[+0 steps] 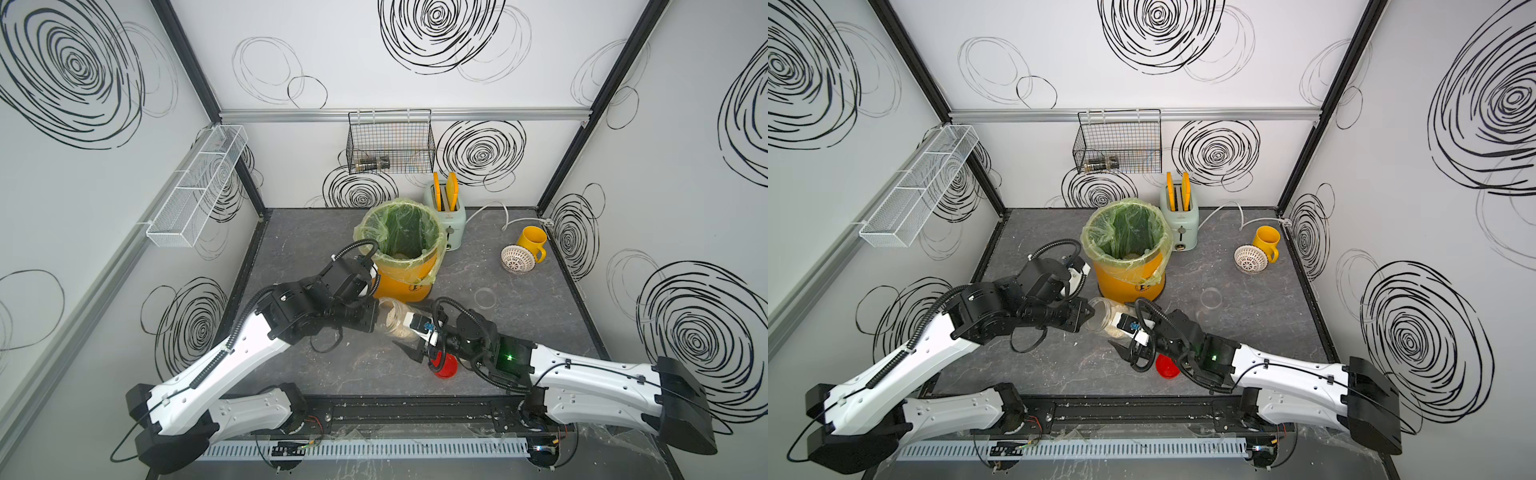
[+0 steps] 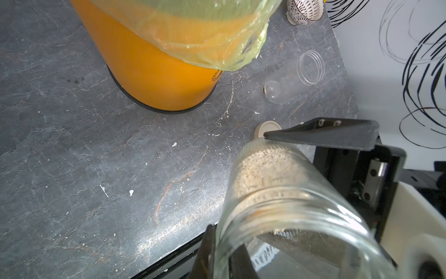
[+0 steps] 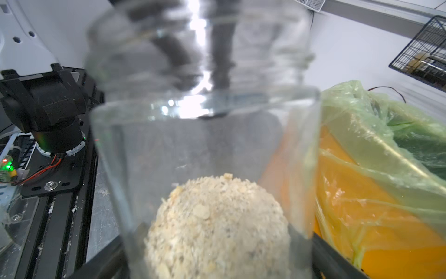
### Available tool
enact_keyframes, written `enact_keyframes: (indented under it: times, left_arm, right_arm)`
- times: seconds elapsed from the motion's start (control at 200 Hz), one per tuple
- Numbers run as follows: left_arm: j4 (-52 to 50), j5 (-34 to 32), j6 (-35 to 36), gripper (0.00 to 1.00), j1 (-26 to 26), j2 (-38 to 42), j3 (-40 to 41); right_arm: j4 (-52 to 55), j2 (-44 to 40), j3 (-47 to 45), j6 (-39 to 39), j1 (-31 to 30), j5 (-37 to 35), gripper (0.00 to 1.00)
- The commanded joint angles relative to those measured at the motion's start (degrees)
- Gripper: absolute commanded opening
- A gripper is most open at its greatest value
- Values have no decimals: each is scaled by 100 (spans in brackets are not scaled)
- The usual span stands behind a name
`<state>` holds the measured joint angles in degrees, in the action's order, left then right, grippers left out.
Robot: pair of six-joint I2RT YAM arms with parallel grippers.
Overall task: Empty expired oatmeal from jars
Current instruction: Pour the expired oatmeal into the trash bin.
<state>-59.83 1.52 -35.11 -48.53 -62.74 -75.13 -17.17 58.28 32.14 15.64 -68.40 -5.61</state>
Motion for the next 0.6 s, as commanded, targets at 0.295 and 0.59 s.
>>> enact_keyframes:
  times: [0.295,0.59]
  left_arm:
    - [706,270,-84,0,46,95,-168]
    - [771,359,-128,0,37,121,-89]
  right_arm:
    - [-18,169,99,246,-77,-368,89]
    - [-88,253,169,229,-86,-453,98]
